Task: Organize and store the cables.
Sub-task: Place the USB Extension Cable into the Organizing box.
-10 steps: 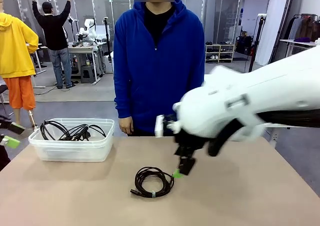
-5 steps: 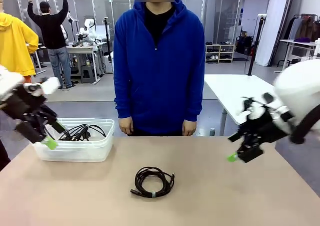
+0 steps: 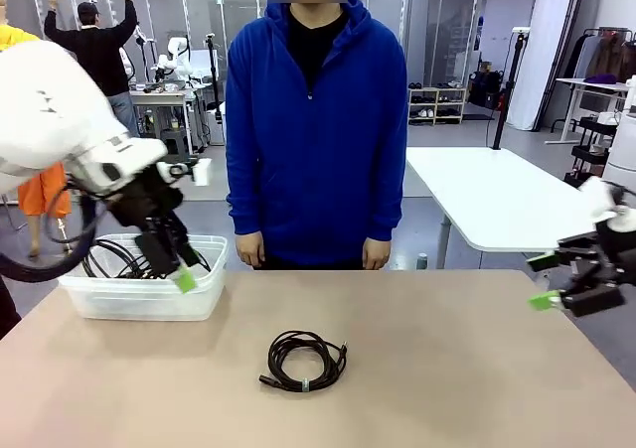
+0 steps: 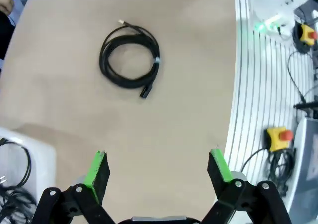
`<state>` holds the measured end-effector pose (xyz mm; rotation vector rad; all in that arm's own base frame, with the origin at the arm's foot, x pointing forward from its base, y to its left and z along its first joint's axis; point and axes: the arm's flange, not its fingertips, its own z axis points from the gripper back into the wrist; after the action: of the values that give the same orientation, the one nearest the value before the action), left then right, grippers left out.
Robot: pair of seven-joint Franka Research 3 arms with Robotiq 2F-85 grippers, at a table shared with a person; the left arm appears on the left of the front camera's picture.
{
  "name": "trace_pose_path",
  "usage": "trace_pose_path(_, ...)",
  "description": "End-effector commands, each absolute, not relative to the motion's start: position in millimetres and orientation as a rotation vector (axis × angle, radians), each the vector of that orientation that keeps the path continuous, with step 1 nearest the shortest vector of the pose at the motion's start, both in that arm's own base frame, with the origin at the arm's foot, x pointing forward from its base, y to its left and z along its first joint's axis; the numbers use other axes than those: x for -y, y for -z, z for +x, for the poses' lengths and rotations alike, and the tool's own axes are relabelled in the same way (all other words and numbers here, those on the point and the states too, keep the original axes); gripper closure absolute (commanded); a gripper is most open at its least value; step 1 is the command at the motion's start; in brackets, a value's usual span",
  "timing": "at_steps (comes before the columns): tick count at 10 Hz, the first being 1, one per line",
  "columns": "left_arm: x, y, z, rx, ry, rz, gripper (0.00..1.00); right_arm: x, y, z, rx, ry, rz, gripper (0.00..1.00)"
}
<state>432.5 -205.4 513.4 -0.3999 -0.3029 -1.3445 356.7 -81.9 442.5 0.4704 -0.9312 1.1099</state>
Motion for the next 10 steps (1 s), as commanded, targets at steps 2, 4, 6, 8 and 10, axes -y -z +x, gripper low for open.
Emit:
trace_pose_path(2,288,-493,447,0.248,1.247,-0.303,0.00,120,-375,261,1.086,-1.145,0.553,0.00)
trace_pose_path(4,325,-470,446,0.204,1.258,-0.259,0.00,143,-355,240,1.165,-1.114,0.533,0.00)
trace_pose_path(6,332,-459,441,0.169,1.262,-0.272,0.00,162,-345,228,1.224,-1.049,0.546,0.00)
trace_pose_path(8,329,-459,434,0.204,1.264,-0.286,0.00,212,-372,267,1.179,-1.073,0.549,0.00)
trace_pose_path(10,329,-459,434,0.204,1.264,-0.286,0.00,212,-372,267,1.179,-1.073,0.549,0.00)
